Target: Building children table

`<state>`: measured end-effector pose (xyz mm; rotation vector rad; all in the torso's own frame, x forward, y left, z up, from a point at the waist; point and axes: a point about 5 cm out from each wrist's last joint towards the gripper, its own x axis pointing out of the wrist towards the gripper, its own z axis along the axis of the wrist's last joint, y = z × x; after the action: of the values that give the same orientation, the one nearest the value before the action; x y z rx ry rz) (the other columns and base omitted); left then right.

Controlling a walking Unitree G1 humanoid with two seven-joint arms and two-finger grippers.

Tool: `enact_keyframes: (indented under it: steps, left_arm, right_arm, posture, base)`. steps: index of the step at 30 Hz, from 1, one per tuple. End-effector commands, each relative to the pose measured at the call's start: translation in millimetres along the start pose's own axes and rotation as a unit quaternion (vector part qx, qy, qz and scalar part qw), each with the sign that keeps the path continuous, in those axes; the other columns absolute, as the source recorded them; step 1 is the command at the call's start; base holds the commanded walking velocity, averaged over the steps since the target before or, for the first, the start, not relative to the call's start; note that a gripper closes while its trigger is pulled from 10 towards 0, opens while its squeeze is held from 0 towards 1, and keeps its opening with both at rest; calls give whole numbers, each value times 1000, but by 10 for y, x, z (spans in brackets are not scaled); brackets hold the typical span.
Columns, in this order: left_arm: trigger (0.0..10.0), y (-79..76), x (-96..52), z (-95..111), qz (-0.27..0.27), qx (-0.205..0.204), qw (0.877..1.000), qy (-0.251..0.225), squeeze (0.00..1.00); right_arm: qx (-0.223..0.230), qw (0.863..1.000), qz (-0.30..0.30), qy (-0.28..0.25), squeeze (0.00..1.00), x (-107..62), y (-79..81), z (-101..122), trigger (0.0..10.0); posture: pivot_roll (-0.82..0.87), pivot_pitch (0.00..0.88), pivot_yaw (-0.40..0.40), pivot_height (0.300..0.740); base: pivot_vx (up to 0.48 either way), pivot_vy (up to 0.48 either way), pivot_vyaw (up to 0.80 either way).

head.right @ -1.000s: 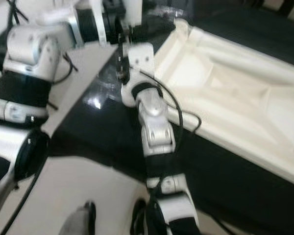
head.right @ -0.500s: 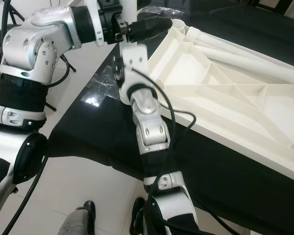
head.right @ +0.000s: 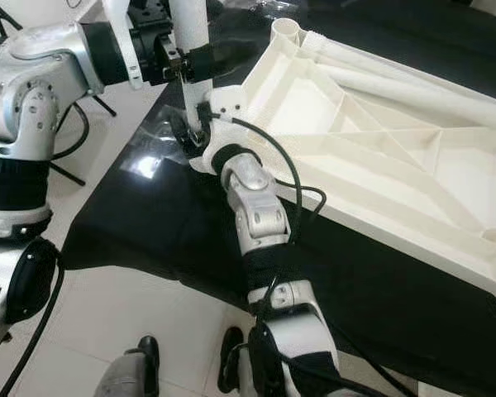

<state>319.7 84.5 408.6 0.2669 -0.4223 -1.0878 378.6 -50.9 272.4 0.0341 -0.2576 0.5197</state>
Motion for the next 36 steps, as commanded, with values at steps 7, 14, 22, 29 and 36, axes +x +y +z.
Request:
enact_keyframes:
  steps: [7,14,22,29,36]
  left_arm:
    - [10000,-196,-89,182,-40,33,999,-14,0]
    - [10000,-140,-254,220,18,88,996,7,0]
    - [10000,-91,-426,191,86,127,988,29,0]
    - [10000,-149,-551,39,160,133,977,38,0]
    - [10000,-303,-677,-154,209,92,972,51,0]
  right_arm:
    - [0,1000,17,-26,0,98,-17,138,10000]
    - [1,999,19,-30,0,127,-45,161,10000]
    - [2,999,21,-32,0,142,-81,154,10000]
    - [0,999,39,-35,0,156,-108,167,10000]
    - [-13,996,84,-33,0,186,-103,201,9098]
  posture:
    - [166,316,-82,740]
    - [167,316,-82,740]
    - [169,316,-83,740]
    - [180,321,-87,740]
    - [185,333,-91,740]
  base:
    - [0,0,0]
    - [0,0,0]
    - [0,0,0]
    - [0,0,0]
    - [0,0,0]
